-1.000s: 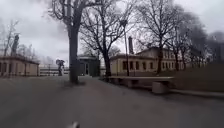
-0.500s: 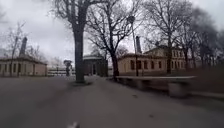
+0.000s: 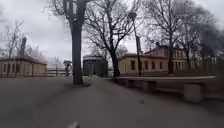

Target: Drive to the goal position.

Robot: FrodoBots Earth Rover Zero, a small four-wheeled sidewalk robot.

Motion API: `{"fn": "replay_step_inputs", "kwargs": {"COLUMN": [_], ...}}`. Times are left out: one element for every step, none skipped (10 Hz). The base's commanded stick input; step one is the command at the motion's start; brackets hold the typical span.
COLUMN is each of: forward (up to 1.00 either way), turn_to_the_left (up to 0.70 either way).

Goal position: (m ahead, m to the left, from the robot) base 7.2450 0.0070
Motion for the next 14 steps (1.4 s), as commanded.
{"fn": "replay_step_inputs", "kwargs": {"forward": [1.00, 1.00, 1.00, 1.00, 1.00, 1.00, 1.00, 1.00, 1.00, 1.00, 1.00, 1.00, 1.00, 1.00], "turn_to_the_left": [0.00, 0.00, 0.00, 0.00, 0.00, 0.00, 0.16, 0.36, 0.36, 0.15, 0.00, 0.00, 0.00, 0.00]}}
